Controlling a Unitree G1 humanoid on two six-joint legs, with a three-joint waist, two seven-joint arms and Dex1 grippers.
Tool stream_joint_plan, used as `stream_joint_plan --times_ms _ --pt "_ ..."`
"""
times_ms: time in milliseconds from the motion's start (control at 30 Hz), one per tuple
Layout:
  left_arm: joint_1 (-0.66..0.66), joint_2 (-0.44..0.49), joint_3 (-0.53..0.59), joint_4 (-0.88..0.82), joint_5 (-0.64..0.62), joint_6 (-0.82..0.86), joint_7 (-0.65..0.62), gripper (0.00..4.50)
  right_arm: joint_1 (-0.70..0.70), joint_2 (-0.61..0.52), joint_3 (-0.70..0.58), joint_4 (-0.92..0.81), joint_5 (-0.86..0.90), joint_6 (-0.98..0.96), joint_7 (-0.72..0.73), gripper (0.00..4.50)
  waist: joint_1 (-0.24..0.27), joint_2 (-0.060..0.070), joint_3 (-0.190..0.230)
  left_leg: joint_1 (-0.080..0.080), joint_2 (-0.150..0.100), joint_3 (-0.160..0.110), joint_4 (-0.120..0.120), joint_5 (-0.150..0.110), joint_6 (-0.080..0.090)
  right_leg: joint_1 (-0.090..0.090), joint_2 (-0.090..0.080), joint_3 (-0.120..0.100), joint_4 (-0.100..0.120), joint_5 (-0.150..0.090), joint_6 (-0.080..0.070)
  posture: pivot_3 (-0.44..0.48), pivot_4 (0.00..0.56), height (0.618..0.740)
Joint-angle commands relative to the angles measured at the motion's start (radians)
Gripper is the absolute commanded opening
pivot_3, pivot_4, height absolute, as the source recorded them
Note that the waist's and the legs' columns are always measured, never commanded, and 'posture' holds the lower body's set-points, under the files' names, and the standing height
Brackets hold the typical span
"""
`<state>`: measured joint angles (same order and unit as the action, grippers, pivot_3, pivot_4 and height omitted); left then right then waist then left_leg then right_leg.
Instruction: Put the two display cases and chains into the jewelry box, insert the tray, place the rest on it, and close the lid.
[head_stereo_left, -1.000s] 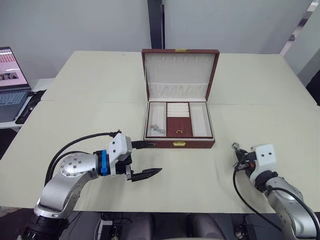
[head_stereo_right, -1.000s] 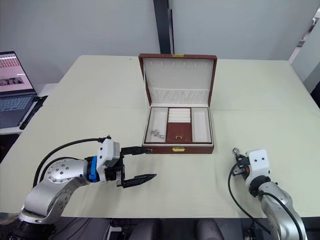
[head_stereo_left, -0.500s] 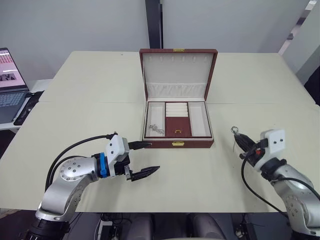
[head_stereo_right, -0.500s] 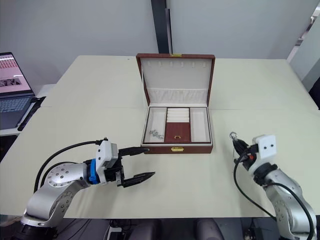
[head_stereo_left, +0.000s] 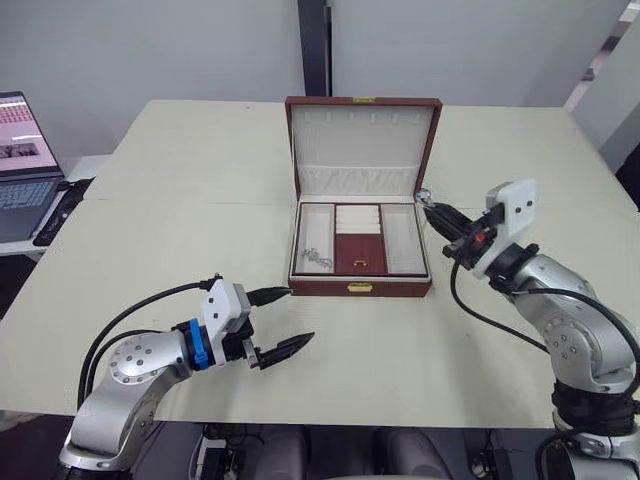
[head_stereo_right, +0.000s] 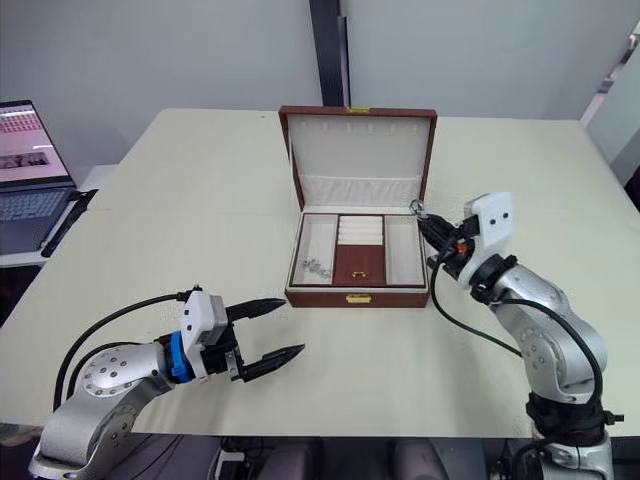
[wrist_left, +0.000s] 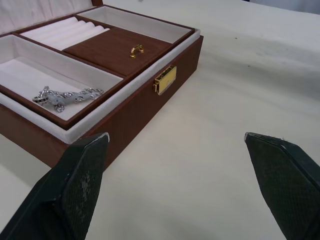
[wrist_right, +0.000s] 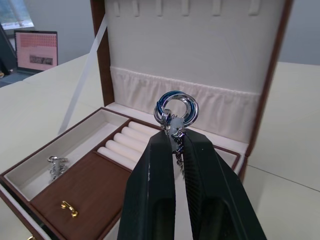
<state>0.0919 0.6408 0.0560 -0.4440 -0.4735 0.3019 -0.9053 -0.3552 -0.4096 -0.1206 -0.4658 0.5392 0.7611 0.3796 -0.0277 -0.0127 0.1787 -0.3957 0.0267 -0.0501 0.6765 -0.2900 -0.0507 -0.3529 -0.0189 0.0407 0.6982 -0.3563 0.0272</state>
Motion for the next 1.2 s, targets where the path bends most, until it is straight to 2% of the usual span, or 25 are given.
stream_joint_plan --times_ms 33,233,567,633,867,1033,1200 --pt "0.015 -0.006 0.016 -0.061 -0.023 0.012 0.027 4.5 -0.031 0.016 0.023 -0.001 0.004 -0.004 -0.004 0.02 -0.002 0.0 0.0 0.0 0.0 0.0 0.0 0.0 0.0 0.0 0.0 0.0 0.0 0.0 0.0 0.0 0.15 0.74" --pt "0.021 -0.008 0.019 -0.098 -0.032 0.042 0.06 4.5 -0.016 0.049 0.063 0.054 -0.028 -0.041 -0.003 0.02 -0.004 0.0 0.0 0.0 0.001 0.0 0.0 0.0 0.0 0.0 0.001 0.0 0.0 0.0 0.0 0.0 0.15 0.74" --pt "0.031 -0.003 0.023 -0.111 -0.043 0.052 0.074 4.5 0.084 0.034 0.07 0.113 -0.076 -0.099 0.02 0.02 -0.004 0.0 0.0 0.0 0.001 0.0 0.0 0.0 0.0 0.0 0.001 0.0 0.001 0.0 0.0 0.0 0.15 0.74" --pt "0.025 0.0 0.024 -0.112 -0.046 0.057 0.074 4.5 0.089 0.033 0.061 0.113 -0.067 -0.095 0.027 0.76 -0.004 0.0 0.0 0.0 0.001 0.0 0.0 0.0 0.0 0.0 0.001 0.0 0.0 0.0 0.0 0.0 0.15 0.74" --pt "0.005 0.002 0.04 -0.117 -0.081 0.099 0.084 4.5 0.079 0.022 0.016 0.078 -0.025 -0.08 0.044 2.8 -0.003 0.0 0.0 0.0 0.001 0.0 0.0 0.0 0.0 0.0 0.001 0.0 0.0 0.0 0.0 0.0 0.15 0.74" --pt "-0.006 0.023 0.126 -0.08 -0.151 0.155 0.084 4.5 0.068 -0.092 -0.046 0.084 0.024 -0.099 0.175 4.41 -0.003 0.0 0.0 0.0 0.001 0.0 0.0 0.0 0.0 0.0 0.001 0.0 0.0 0.0 0.0 0.0 0.15 0.74" --pt "-0.014 0.089 0.263 0.013 -0.186 0.183 0.062 4.5 0.131 -0.281 -0.133 0.192 0.052 -0.165 0.417 4.46 0.0 0.0 0.001 0.0 0.0 -0.001 0.0 0.0 0.0 0.0 0.001 -0.001 -0.001 0.0 0.0 0.0 0.15 0.74"
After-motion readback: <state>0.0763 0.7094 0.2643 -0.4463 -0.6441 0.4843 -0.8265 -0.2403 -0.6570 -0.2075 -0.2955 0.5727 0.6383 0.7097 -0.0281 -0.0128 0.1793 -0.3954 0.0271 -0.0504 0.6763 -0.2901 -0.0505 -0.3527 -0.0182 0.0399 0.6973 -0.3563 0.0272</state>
